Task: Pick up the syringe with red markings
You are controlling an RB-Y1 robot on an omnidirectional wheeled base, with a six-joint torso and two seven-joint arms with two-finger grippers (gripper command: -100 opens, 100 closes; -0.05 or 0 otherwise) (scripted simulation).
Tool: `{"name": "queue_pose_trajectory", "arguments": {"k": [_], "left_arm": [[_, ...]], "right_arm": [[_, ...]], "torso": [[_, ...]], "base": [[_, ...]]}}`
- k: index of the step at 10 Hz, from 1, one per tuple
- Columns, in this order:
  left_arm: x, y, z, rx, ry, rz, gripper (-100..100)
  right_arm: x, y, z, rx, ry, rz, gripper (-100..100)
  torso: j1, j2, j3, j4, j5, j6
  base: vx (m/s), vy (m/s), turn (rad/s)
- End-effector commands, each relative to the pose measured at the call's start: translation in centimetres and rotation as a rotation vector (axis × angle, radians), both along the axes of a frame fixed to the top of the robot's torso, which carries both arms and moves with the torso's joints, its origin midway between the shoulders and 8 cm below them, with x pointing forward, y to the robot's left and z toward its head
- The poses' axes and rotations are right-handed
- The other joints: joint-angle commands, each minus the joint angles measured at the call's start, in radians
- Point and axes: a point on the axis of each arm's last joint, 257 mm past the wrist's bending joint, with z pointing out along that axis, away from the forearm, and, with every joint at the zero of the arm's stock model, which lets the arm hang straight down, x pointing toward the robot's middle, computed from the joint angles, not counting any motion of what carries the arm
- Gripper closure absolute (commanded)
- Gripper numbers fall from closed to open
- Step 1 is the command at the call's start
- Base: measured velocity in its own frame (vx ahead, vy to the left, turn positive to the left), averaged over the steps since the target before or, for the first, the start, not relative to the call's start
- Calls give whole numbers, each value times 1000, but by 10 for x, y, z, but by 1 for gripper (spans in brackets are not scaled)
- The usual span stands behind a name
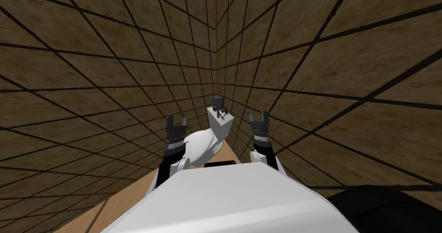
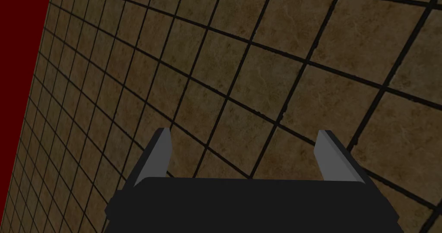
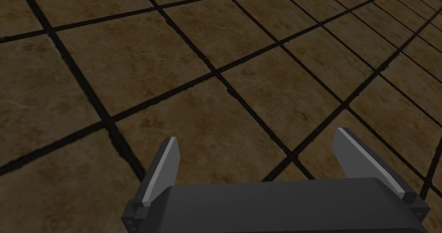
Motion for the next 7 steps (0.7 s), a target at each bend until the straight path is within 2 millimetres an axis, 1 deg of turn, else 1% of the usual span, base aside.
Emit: {"name": "queue_pose_trajectory", "arguments": {"k": [1,3,4,6,7], "left_arm": [[0,0,0,0,0,0,0],[0,0,0,0,0,0,0],[0,0,0,0,0,0,0],[0,0,0,0,0,0,0],[0,0,0,0,0,0,0]], "right_arm": [[2,6,-3,-40,14,19,-100],[4,17,-11,-103,40,45,-100],[4,19,-12,-114,43,51,-100],[7,32,-24,-188,77,78,-100],[7,34,-25,-208,80,89,-100]], "torso": [[0,0,0,0,0,0],[2,0,0,0,0,0],[3,0,0,0,1,0],[2,0,0,0,0,0],[2,0,0,0,1,0]], "base": [[-2,16,83],[-7,38,184],[-8,30,50],[-5,35,200],[-3,31,85]]}}
